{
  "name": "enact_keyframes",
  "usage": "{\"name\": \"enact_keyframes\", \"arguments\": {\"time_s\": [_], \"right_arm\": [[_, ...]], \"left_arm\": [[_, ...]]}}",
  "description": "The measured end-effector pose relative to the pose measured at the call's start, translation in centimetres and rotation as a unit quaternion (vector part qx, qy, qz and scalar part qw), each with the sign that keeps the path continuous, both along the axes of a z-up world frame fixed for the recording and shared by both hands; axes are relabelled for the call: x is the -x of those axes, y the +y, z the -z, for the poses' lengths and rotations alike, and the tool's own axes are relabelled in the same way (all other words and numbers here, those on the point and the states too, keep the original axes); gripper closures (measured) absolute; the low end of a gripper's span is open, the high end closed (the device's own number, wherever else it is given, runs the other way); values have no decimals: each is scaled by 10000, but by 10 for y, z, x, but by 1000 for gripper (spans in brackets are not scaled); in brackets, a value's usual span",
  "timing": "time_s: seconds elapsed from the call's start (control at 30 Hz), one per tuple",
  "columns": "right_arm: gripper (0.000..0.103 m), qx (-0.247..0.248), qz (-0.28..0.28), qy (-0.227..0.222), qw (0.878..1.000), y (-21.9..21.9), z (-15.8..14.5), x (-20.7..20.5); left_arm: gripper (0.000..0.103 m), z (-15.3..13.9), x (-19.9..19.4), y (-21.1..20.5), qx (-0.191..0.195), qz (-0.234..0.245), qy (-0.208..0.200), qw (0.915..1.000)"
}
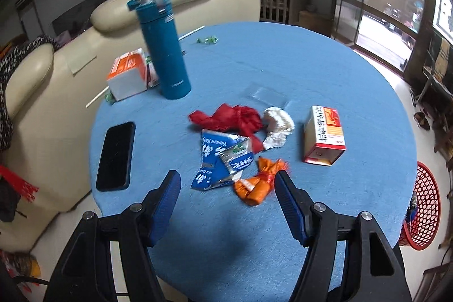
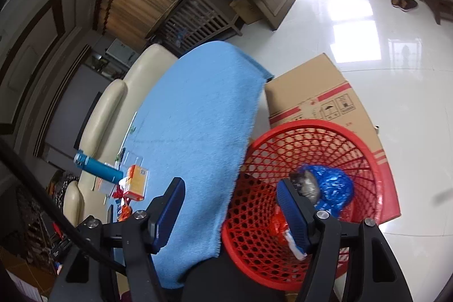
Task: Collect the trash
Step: 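Grasp the red-and-white medicine box with the right gripper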
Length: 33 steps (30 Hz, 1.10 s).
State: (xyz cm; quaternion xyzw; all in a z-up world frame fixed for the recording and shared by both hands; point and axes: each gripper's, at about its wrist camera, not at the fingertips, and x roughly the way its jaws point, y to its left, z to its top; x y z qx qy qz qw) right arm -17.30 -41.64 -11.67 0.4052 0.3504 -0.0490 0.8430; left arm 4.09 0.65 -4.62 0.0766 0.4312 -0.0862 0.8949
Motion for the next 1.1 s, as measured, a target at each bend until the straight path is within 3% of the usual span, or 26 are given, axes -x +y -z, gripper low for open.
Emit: {"name": "enact_keyframes", "arguments": {"time_s": [0.4,0.73,1.1], "right_arm": [[32,96,-768,51,9970,60,-18,-50],[32,566,-1738,284,9827,147,-31,-127],[32,938,-2349,714,9648,233,-31,-229]], "left_arm": [[33,6,10,10,201,132,91,9997],[33,25,2,58,505,-316,332,9977],[33,45,-3,125,620,-858,337,9938]]}}
